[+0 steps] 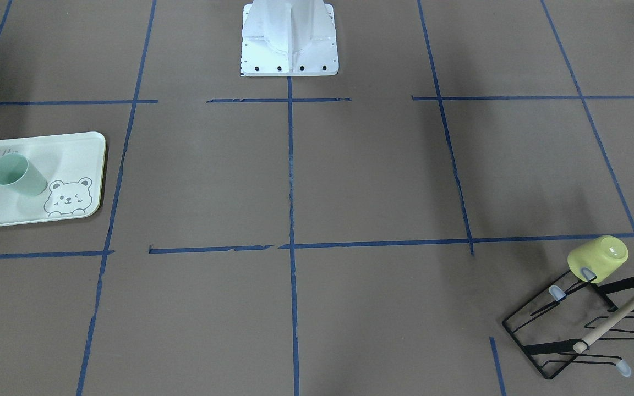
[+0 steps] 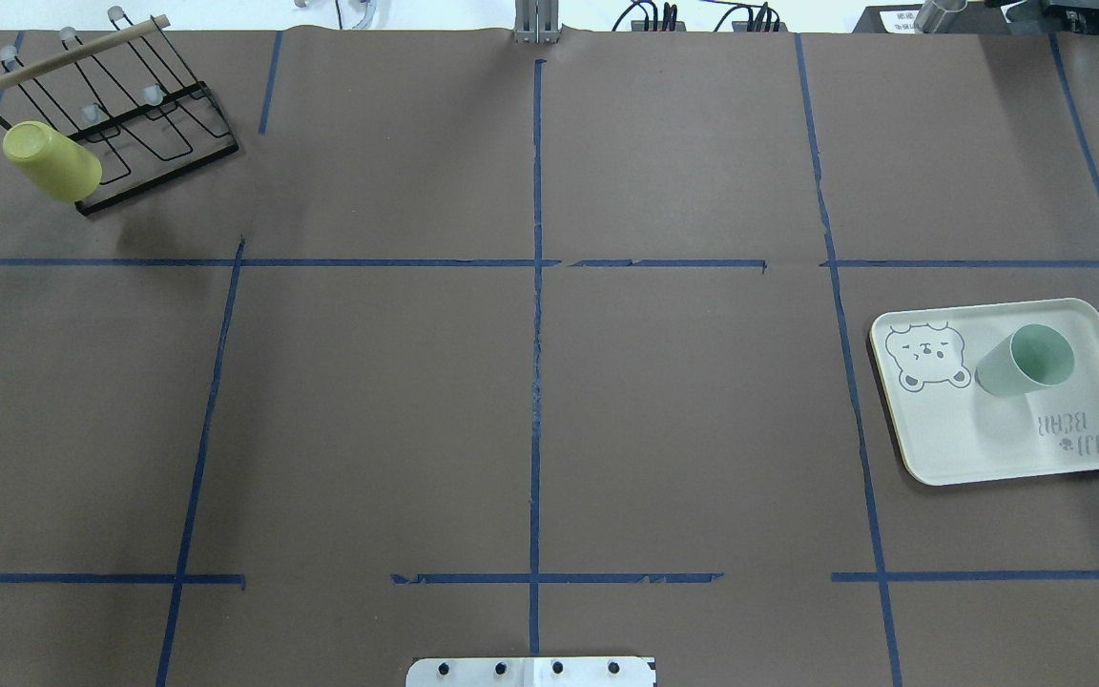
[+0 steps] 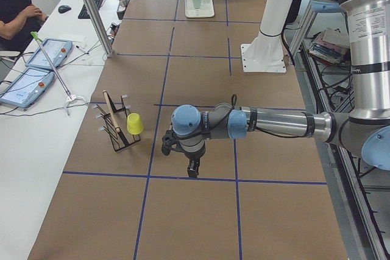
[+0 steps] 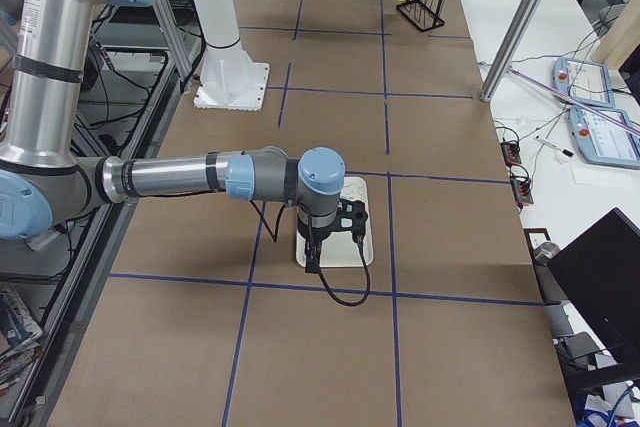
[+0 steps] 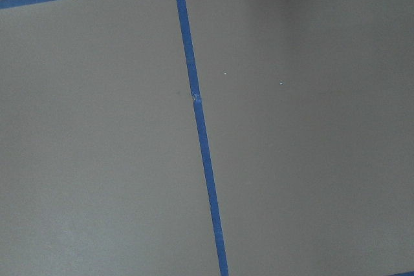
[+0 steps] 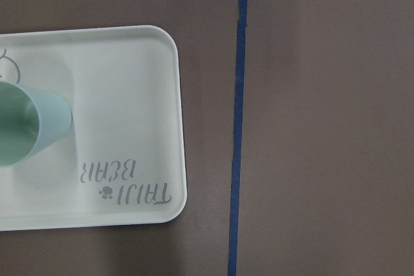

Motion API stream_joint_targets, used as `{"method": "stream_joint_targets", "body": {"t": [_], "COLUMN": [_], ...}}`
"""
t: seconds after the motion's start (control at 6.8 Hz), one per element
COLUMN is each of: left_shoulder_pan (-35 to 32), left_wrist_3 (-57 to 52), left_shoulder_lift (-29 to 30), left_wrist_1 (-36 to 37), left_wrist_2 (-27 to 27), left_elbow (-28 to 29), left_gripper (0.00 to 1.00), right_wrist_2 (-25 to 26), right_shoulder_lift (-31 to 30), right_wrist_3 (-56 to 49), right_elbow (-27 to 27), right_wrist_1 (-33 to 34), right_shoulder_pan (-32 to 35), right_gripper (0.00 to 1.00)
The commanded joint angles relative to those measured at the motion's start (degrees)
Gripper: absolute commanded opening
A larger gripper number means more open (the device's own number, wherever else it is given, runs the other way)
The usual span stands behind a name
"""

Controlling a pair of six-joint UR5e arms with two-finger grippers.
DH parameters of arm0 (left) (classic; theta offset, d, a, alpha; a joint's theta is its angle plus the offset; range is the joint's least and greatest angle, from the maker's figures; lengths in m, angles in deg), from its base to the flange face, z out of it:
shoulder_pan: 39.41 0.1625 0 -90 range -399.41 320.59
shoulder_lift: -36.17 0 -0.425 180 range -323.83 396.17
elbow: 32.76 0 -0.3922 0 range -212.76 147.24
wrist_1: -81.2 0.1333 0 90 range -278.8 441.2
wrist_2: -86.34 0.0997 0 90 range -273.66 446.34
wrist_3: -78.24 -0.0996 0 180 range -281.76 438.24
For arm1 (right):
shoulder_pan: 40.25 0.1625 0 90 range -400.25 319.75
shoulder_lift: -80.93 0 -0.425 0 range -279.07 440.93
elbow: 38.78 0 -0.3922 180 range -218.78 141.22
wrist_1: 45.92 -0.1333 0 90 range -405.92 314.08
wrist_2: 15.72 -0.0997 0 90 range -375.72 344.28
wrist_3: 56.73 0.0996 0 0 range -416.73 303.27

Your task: Left arm grabs green cup and hands to right arm on tray

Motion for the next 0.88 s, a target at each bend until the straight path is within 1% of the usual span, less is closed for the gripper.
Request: {"method": "stream_joint_targets", "body": {"t": [0.0, 0.44, 0.74], "left_shoulder_pan": [0.1, 0.2, 0.1], "left_wrist_3": [2.8, 2.8, 2.8], "left_shoulder_lift": [0.3, 2.5, 2.9], "left_wrist_1": [-0.1, -1.4, -1.4], "left_wrist_2": [0.1, 0.3, 0.3], "left_elbow": [0.7, 1.4, 1.4], "left_gripper": [1.00, 1.00, 1.00], "right_wrist_2": [-0.2, -0.2, -0.2], "right_shoulder_lift": [-0.1, 0.0, 0.0], "right_wrist_3": [0.1, 0.1, 0.1], "right_elbow": [0.0, 0.0, 0.0], "right_wrist_1": [0.0, -0.2, -0.3], "right_shoulder_pan": [0.0, 0.0, 0.0], "right_gripper": [1.00, 1.00, 1.00]}}
